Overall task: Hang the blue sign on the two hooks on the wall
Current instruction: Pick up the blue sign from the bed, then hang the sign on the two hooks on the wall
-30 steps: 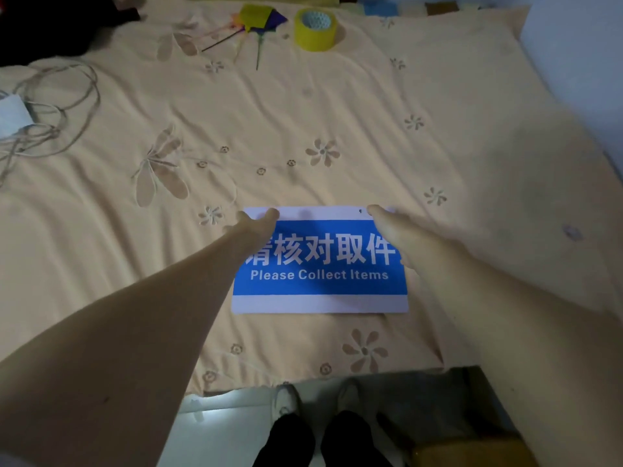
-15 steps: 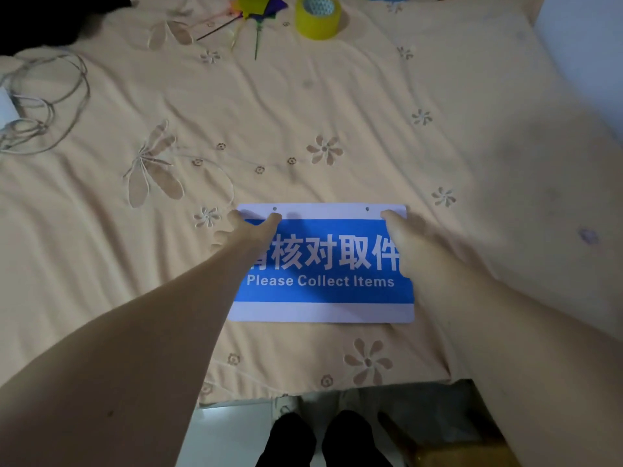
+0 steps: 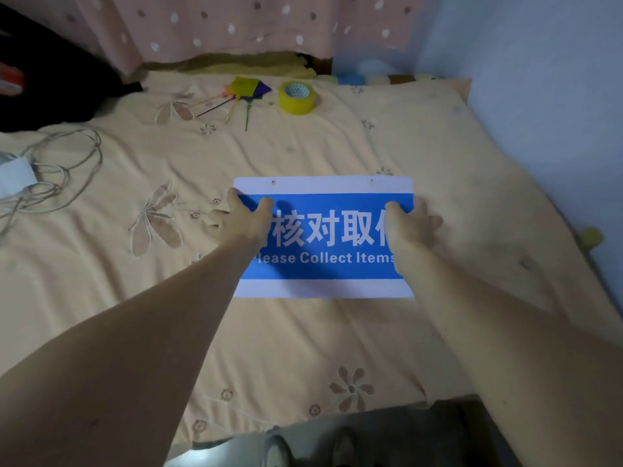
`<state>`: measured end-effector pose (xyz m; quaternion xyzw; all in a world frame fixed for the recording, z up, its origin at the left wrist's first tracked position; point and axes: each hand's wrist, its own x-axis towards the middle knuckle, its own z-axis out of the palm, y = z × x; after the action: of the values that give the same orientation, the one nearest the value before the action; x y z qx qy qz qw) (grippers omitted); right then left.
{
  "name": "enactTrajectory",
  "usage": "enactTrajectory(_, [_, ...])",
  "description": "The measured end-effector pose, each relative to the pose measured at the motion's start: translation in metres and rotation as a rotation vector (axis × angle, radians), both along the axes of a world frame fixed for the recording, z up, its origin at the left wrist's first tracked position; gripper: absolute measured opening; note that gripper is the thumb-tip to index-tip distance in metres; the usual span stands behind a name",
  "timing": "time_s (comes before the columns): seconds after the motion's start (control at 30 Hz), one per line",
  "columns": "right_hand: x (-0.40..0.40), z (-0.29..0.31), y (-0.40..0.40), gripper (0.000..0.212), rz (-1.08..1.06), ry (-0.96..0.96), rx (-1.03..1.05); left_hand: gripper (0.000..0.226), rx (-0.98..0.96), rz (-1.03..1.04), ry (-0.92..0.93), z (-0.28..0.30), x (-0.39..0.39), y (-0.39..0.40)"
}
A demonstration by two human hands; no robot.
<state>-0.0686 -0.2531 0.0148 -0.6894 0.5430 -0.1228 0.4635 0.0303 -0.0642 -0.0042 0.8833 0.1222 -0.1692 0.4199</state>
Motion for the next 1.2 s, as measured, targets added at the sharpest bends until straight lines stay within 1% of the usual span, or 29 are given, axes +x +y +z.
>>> enactTrajectory(0.07, [-0.006, 0.024, -0.009, 0.04, -0.029, -0.067, -0.014, 0.078, -0.08, -0.014, -0.033, 0.024, 0.004, -0.008])
enactTrajectory(0.2, [-0.024, 0.077, -0.027, 0.039, -0.099, -0.213, -0.041, 0.066, -0.164, -0.066, -0.181, 0.083, 0.003, -0.035])
enactTrajectory(0.33, [-0.051, 0.135, -0.044, 0.041, -0.204, -0.331, -0.124, 0.075, -0.342, -0.19, -0.31, 0.142, -0.01, -0.068])
enactTrajectory(0.4, [-0.068, 0.163, -0.053, 0.046, -0.244, -0.365, -0.169, 0.08, -0.353, -0.223, -0.341, 0.173, -0.024, -0.084])
enactTrajectory(0.47, [-0.088, 0.191, -0.063, 0.057, -0.281, -0.39, -0.232, 0.08, -0.31, -0.253, -0.402, 0.2, -0.041, -0.101])
enactTrajectory(0.53, [-0.105, 0.214, -0.072, 0.067, -0.315, -0.399, -0.29, 0.08, -0.28, -0.297, -0.444, 0.222, -0.055, -0.117])
enactTrajectory(0.67, [-0.152, 0.261, -0.085, 0.078, -0.38, -0.394, -0.436, 0.086, -0.422, -0.427, -0.477, 0.261, -0.086, -0.152])
enactTrajectory(0.77, [-0.196, 0.286, -0.097, 0.079, -0.433, -0.397, -0.53, 0.08, -0.47, -0.484, -0.538, 0.288, -0.12, -0.179])
enactTrajectory(0.97, [-0.291, 0.328, -0.126, 0.081, -0.555, -0.45, -0.666, 0.075, -0.57, -0.617, -0.611, 0.328, -0.197, -0.235])
enactTrajectory(1.07, [-0.34, 0.346, -0.139, 0.087, -0.633, -0.436, -0.743, 0.08, -0.623, -0.661, -0.615, 0.347, -0.24, -0.267])
enactTrajectory(1.2, [-0.409, 0.369, -0.157, 0.084, -0.742, -0.426, -0.833, 0.085, -0.701, -0.742, -0.623, 0.373, -0.307, -0.308])
